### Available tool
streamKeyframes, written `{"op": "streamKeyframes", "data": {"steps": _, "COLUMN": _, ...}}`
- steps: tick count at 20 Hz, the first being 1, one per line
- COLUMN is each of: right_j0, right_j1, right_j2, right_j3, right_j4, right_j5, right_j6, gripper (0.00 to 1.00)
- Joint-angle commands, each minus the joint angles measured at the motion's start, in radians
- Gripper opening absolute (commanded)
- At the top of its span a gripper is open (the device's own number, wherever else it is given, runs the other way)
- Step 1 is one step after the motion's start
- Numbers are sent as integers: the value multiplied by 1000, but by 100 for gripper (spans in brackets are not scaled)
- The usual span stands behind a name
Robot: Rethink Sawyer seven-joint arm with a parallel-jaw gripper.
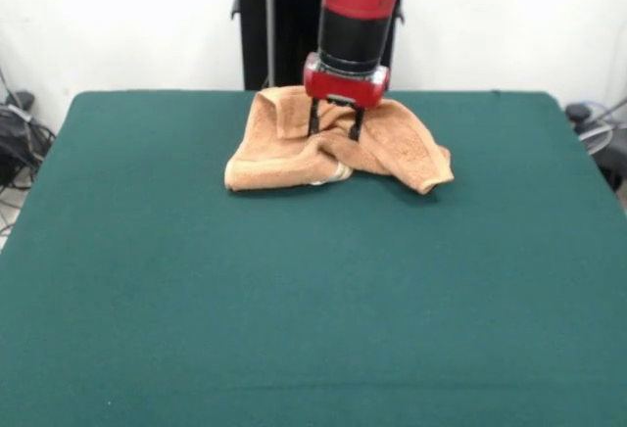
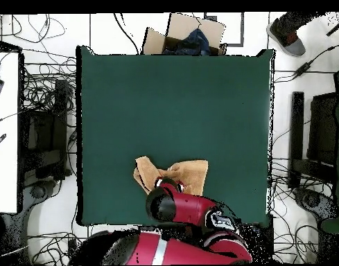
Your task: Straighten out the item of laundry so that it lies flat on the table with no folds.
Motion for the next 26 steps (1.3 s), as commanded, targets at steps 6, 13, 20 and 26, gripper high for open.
{"op": "streamKeyframes", "data": {"steps": 6, "right_j0": 20, "right_j1": -83, "right_j2": 61, "right_j3": -39, "right_j4": -35, "right_j5": 95, "right_j6": 84, "gripper": 100}}
{"op": "streamKeyframes", "data": {"steps": 13, "right_j0": -3, "right_j1": -158, "right_j2": 81, "right_j3": -3, "right_j4": -27, "right_j5": 143, "right_j6": 94, "gripper": 100}}
{"op": "streamKeyframes", "data": {"steps": 20, "right_j0": 13, "right_j1": -155, "right_j2": 77, "right_j3": 8, "right_j4": -12, "right_j5": 128, "right_j6": 120, "gripper": 100}}
{"op": "streamKeyframes", "data": {"steps": 26, "right_j0": 6, "right_j1": -202, "right_j2": 91, "right_j3": 9, "right_j4": -1, "right_j5": 202, "right_j6": 104, "gripper": 100}}
